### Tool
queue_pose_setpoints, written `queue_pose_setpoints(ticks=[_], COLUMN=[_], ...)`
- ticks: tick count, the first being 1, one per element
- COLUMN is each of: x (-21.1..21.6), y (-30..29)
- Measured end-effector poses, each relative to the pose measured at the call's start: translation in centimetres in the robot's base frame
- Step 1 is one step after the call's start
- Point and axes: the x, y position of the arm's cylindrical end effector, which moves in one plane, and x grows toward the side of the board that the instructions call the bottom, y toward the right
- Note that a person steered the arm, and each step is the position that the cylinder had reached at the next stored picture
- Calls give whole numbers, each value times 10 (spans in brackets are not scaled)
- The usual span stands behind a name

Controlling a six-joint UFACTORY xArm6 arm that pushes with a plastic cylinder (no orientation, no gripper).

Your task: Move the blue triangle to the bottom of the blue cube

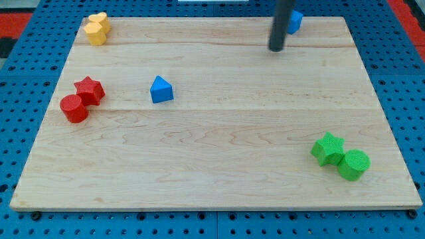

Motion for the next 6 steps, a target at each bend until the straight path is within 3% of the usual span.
queue_pose_setpoints(ticks=[1, 3, 5, 6], x=[-8, 64, 123, 129], y=[-78, -193, -193, -185])
